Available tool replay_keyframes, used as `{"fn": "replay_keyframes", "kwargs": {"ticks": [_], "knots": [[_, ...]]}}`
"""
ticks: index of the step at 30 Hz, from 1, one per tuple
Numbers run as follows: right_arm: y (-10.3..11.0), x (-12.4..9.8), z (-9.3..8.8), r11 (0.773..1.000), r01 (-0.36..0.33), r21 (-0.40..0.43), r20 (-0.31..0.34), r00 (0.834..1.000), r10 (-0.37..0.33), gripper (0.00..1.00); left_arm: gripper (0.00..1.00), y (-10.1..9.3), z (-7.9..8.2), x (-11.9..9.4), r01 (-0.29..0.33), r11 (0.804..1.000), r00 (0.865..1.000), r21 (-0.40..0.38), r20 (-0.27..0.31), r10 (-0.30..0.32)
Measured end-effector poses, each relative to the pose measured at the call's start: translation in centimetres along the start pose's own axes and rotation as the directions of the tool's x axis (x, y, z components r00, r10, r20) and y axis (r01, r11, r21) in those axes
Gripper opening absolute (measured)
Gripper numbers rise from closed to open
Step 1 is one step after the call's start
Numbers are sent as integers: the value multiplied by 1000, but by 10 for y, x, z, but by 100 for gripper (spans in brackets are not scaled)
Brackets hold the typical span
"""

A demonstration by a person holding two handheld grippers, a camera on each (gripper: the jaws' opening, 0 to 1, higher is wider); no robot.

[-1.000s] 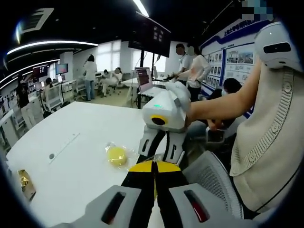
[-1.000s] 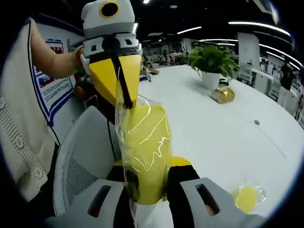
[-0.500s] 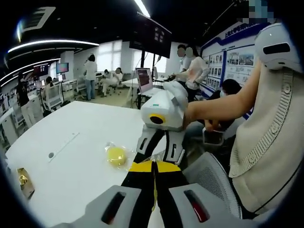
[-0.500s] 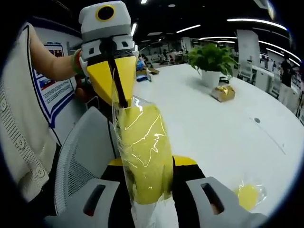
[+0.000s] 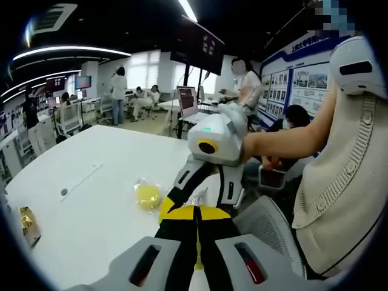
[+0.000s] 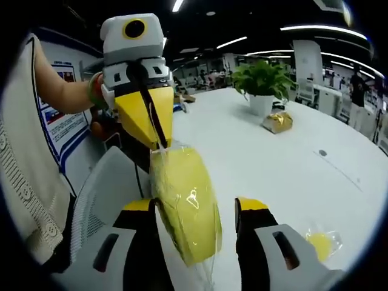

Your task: Compare the silicone blocks by pressing each to a similar depth, holding the contact briefly, and releasing to observe deformation and rebound differences across the visible hardness samples.

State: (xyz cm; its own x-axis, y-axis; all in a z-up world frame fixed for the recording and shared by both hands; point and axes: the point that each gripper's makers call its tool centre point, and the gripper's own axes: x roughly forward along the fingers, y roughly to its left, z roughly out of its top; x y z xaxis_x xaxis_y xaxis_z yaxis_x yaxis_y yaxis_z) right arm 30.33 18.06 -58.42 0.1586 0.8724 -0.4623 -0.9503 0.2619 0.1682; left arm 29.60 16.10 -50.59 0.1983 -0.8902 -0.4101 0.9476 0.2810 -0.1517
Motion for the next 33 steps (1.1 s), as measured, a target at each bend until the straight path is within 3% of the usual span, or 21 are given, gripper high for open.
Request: {"fn": "replay_keyframes", "kwargs": {"ticks": [2,7,11,17,20,24,28,33], "knots": [[-4,-4,-2,999,32,10,2,999,-32,50,0,2,-5,1,-6,1000,1000,-13,-5,6],[-13,-25,8,990,120,68,114,985,-127,60,0,6,-12,2,-15,999,1000,-33,-10,15],[-20,-45,4,976,183,116,166,965,-201,64,0,13,-19,2,-25,998,1000,-65,-9,25],[-22,-67,-8,949,233,213,243,928,-282,78,0,33,-37,8,-81,989,997,-124,-20,79],[-19,-74,-14,939,252,235,259,915,-311,80,0,44,-43,11,-108,982,994,-154,-19,106],[-18,-87,-25,912,275,303,267,894,-359,79,0,71,-46,17,-172,957,984,-235,9,180],[-22,-100,-37,880,328,343,260,867,-424,80,0,90,-44,28,-173,934,979,-311,52,199],[-25,-108,-52,855,347,386,229,861,-453,79,0,107,-43,45,-157,908,974,-388,93,208]]}}
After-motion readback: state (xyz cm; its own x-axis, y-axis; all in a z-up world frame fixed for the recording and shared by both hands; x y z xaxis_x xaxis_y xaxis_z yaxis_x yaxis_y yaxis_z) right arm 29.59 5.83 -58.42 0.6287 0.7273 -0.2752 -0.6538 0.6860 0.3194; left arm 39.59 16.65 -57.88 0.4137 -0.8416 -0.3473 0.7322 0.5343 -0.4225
